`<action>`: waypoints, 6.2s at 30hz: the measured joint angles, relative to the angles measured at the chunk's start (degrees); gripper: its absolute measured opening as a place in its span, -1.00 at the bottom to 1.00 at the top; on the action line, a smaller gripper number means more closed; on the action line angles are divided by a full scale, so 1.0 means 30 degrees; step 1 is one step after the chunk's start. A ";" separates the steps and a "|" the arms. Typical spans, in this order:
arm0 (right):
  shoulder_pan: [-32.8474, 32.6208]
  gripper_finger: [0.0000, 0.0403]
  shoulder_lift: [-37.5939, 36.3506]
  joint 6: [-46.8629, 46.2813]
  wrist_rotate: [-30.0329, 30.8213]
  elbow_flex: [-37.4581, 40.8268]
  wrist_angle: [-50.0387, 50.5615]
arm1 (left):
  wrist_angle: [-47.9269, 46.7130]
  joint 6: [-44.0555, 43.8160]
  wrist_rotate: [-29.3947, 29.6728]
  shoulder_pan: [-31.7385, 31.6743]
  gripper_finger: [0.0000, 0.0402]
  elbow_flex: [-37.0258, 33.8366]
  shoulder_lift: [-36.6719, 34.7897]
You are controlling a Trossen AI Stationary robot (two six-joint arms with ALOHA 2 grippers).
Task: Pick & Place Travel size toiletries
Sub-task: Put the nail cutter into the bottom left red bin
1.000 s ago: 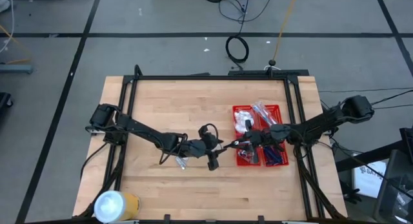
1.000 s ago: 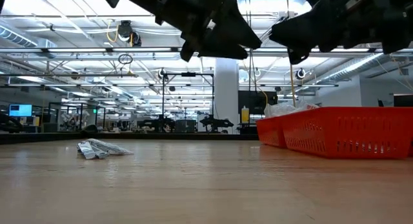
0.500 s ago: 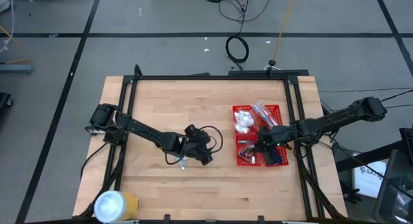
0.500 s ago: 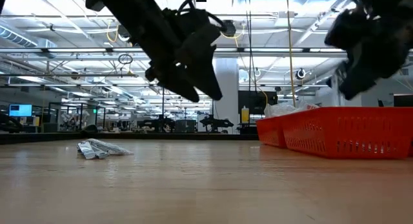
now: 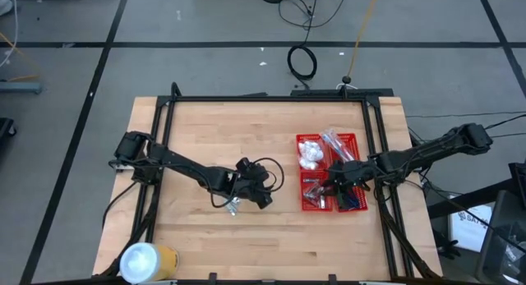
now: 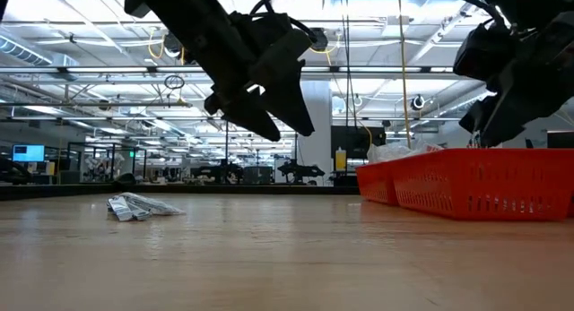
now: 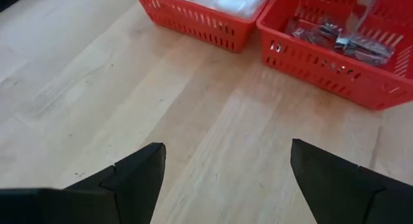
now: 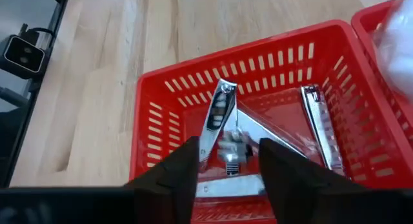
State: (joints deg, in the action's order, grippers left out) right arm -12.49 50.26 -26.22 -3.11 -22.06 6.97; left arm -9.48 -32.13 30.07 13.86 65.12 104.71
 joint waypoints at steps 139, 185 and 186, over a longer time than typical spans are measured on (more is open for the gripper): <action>-0.0184 0.26 0.5457 0.7250 0.0430 0.3060 -2.3287 | 2.0175 1.0791 -1.1167 -0.2546 -1.00 0.3072 0.4864; 0.0776 -0.57 0.3574 -0.0139 -0.3548 0.3016 -1.0752 | -0.0200 0.6077 -0.2813 -0.0970 0.18 0.3140 0.0257; 0.0797 -0.47 0.3588 -0.0161 -0.3548 0.3016 -1.0602 | -0.0970 0.5604 -0.2694 -0.0984 0.17 0.3140 0.0294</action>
State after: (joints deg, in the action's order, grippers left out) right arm -10.10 61.02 -26.70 -13.76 -13.02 -24.84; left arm -12.39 -15.31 21.99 10.91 74.54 105.59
